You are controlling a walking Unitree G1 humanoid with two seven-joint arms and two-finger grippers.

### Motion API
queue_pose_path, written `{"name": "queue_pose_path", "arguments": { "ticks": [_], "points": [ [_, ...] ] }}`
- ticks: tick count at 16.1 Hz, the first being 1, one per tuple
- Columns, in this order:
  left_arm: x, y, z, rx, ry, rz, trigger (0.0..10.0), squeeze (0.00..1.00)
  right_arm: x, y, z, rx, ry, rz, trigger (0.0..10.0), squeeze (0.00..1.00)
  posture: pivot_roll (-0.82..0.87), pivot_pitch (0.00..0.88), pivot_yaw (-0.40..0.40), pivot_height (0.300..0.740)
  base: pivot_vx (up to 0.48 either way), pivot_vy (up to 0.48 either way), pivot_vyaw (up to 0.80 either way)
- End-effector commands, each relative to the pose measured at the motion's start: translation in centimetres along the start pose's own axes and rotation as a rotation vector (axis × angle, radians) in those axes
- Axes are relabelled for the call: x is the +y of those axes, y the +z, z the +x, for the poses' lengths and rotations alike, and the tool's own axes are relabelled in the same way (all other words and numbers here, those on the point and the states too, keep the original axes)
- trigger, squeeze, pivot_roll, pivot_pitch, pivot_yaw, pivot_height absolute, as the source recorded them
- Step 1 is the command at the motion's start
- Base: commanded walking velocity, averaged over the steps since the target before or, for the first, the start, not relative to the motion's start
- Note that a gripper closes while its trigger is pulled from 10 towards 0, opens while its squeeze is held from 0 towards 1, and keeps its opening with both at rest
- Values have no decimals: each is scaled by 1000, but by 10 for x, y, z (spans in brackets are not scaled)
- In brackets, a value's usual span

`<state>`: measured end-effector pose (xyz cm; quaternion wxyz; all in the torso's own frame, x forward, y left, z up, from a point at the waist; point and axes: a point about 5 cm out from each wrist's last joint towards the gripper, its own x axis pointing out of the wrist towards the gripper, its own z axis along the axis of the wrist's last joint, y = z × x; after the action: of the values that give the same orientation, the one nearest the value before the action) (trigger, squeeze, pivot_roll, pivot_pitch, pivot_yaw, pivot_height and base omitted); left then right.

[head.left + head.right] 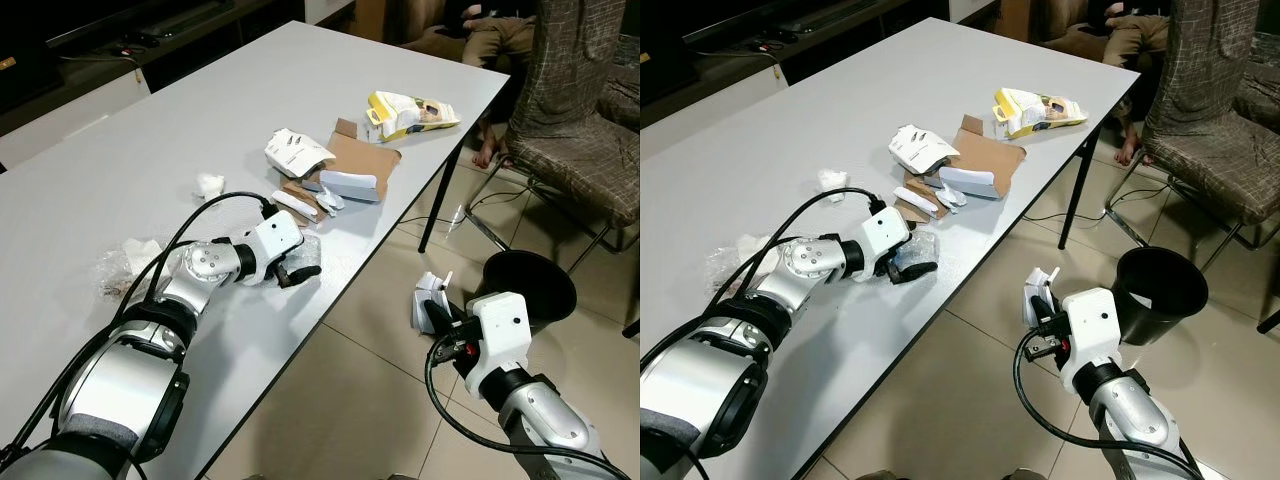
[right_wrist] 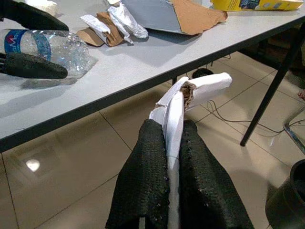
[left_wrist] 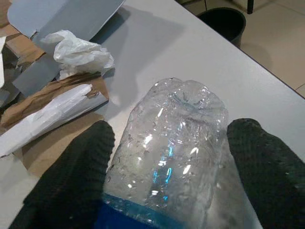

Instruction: Picking trash to rubbish bin

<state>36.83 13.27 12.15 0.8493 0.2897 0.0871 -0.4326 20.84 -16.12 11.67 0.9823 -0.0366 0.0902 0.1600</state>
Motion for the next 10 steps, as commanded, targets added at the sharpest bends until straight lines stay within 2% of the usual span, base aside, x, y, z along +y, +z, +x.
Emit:
{"name": "queue_pose_path", "arguments": {
  "ticks": [1, 10],
  "points": [
    [1, -5, -2, 41, -18, 6, 0, 0, 1, 3, 2, -5, 11, 4, 10000, 0, -154, 80, 61, 740, 0, 0, 0],
    [-2, -21, -12, 109, -51, 16, 0, 0, -1, 3, 11, -9, 28, -8, 10000, 0, -127, 51, 49, 740, 0, 0, 0]
  ]
}}
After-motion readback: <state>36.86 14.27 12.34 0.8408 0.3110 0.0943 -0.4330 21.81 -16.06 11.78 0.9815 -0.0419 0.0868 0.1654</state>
